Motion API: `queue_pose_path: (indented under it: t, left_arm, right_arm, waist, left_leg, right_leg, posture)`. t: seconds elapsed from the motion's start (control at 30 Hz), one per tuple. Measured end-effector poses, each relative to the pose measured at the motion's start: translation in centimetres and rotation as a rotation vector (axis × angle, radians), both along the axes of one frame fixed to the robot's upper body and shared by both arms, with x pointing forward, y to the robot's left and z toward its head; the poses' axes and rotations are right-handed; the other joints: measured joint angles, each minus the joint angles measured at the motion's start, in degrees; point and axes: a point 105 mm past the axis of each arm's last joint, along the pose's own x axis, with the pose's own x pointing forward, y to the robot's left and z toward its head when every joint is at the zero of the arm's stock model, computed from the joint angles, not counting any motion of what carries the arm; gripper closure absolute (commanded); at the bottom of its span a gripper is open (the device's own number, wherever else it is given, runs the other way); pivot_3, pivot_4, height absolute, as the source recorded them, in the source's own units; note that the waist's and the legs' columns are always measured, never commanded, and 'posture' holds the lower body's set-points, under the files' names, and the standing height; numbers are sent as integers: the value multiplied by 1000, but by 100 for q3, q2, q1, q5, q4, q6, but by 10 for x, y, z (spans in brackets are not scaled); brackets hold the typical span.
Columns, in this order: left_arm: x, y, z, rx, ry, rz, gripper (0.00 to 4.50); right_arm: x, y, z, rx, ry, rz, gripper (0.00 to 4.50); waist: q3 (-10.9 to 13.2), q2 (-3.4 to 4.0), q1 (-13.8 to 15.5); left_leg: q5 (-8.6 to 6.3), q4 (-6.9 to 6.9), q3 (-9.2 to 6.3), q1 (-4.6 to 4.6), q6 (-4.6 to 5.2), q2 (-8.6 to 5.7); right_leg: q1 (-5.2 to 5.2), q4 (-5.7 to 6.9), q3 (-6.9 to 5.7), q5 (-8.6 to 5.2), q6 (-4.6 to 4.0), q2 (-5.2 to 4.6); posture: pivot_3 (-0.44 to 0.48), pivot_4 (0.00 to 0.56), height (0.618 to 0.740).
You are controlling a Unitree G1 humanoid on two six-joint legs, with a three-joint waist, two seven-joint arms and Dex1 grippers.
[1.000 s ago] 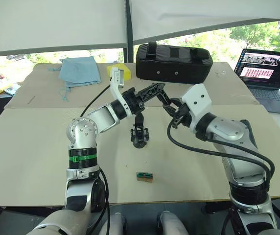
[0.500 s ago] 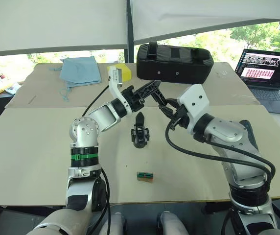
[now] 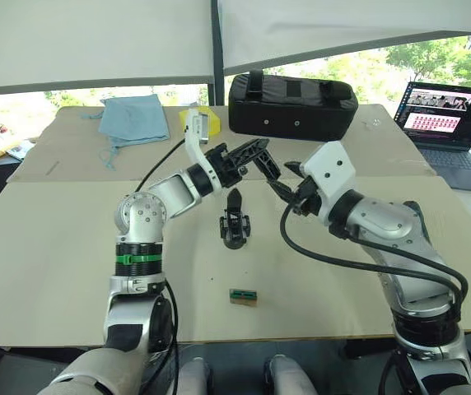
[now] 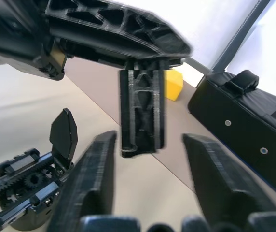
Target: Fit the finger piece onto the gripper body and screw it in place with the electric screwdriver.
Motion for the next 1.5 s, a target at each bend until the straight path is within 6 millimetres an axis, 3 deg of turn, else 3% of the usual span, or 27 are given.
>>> queue_pose_path:
  t: [0.03, 0.27, 0.47, 0.57, 0.73, 0.9, 0.93, 1.4, 1.47, 1.5]
  left_arm:
    - [-2, -1, 2, 38, -37, -40, 4500]
    - [-29, -6, 17, 235, -273, -399, 4500]
    - [-39, -9, 12, 301, -318, -581, 4500]
    - [-43, -12, 20, 306, -345, -628, 4500]
    - [-43, -18, 21, 313, -375, -644, 4500]
    - [-42, -16, 21, 318, -387, -638, 4500]
    - [-43, -15, 22, 313, -389, -645, 4500]
    - [-41, -14, 21, 306, -402, -646, 4500]
    - [-41, -13, 21, 302, -404, -651, 4500]
    - [-41, -13, 21, 303, -406, -649, 4500]
  right_arm:
    - [-3, -2, 2, 26, 46, 39, 675]
    - [-28, -13, 42, 133, 380, 348, 675]
    - [-27, -6, 35, 146, 608, 449, 675]
    - [-24, 2, 30, 121, 659, 466, 675]
    - [-19, 11, 24, 92, 666, 485, 2167]
    - [-17, 16, 28, 70, 627, 500, 3953]
    - [-18, 17, 29, 69, 625, 513, 4073]
    - [-17, 19, 30, 36, 582, 536, 4072]
    - [-16, 19, 30, 35, 572, 530, 3012]
    - [-15, 18, 30, 43, 577, 524, 2732]
  waist:
    - [0, 0, 0]
    - [2, 1, -1]
    - [2, 0, -22]
    - [3, 0, -26]
    - [3, -1, -17]
    - [3, -1, -20]
    - [3, -1, -22]
    - [3, -1, -15]
    - [3, -1, -15]
    - [3, -1, -15]
  left_leg:
    - [0, 0, 0, -2, 0, 0]
    - [-1, -6, 12, 5, 2, 10]
    - [-1, -9, 54, -8, 3, 19]
    - [-1, -8, 55, -14, 4, 19]
    - [-2, 0, 55, -18, 5, 18]
    - [-3, 1, 55, -22, 7, 19]
    - [-3, 1, 55, -23, 7, 20]
    - [-6, 13, 53, -28, 11, 20]
    - [-6, 14, 53, -29, 11, 20]
    - [-6, 14, 53, -28, 11, 20]
  right_leg:
    - [0, -1, -1, 0, 0, 0]
    - [12, -15, -9, 0, -3, 6]
    - [-5, -10, -4, -2, -5, 9]
    - [-9, -10, -3, -2, -4, 8]
    - [-10, -8, -3, -1, -1, 6]
    - [-15, -7, -2, -2, -1, 7]
    - [-17, -5, -2, -1, -1, 8]
    - [-17, -3, -4, -1, -1, 8]
    - [-17, -3, -4, -1, -1, 8]
    - [-17, -2, -4, -1, -1, 8]
  posture:
    - [0, 150, 740]
    - [0, 150, 740]
    - [0, 150, 740]
    - [0, 150, 740]
    - [0, 150, 740]
    - [0, 150, 740]
    - [0, 150, 740]
    - [0, 150, 740]
    - [0, 150, 740]
    - [0, 150, 740]
